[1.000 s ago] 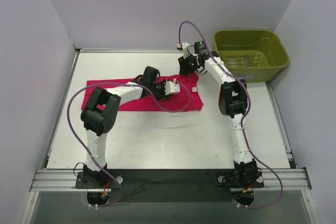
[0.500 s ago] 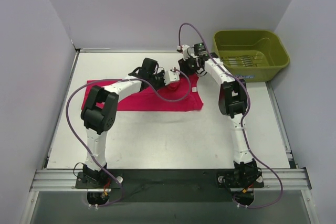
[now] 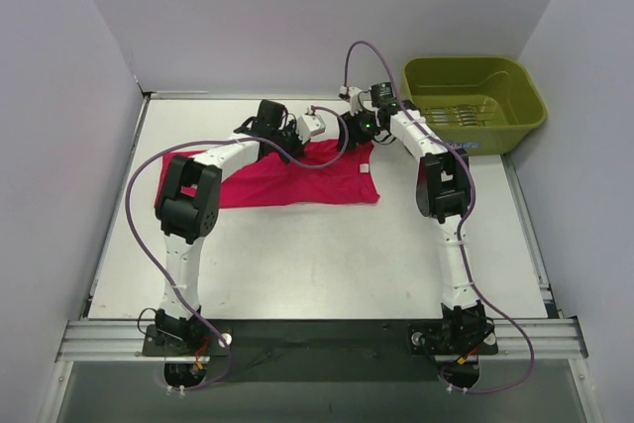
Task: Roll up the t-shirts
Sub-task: Fold the T-shirt at the center of the board.
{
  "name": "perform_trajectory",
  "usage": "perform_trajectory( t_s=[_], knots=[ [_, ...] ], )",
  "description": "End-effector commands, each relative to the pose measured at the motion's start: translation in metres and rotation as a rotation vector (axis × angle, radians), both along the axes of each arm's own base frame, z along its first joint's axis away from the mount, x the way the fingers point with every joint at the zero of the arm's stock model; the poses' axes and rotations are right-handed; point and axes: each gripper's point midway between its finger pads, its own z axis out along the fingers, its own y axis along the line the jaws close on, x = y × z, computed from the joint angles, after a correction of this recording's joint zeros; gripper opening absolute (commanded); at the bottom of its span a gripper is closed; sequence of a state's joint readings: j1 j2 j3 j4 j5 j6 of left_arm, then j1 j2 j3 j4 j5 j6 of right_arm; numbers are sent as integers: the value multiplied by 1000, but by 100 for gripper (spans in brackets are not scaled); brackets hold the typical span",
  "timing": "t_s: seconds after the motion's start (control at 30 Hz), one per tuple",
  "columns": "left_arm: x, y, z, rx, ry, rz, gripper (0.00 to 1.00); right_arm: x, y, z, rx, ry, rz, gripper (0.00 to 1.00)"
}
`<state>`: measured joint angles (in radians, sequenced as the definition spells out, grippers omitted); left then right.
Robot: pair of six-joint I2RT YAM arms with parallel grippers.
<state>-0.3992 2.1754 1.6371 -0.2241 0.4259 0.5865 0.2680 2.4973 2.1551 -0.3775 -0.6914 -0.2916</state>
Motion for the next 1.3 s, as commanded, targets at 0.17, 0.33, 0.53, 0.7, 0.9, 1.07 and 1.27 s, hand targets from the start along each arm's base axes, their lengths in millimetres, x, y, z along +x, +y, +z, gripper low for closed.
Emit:
perform_trajectory(
  t_s=[0.17,0.33,0.53,0.7,0.9,1.07,1.27],
  knots=[
    [4,-6,12,-31,14,18,1,-15,16,47,105,9,48,51],
    [6,-5,11,-28,25,31,2,-22,19,57,153,12,93,51],
    [5,-3,10,-24,33,44,2,-34,23,51,141,19,147,51],
    [5,-3,9,-22,36,47,3,-45,25,38,73,14,182,51],
    [6,-2,10,-19,32,56,3,-43,26,34,17,-24,196,23],
    [5,1,5,2,46,72,3,-31,23,48,-10,-83,176,10],
    [7,7,4,3,70,113,3,-21,17,61,-54,-146,155,9]
  ],
)
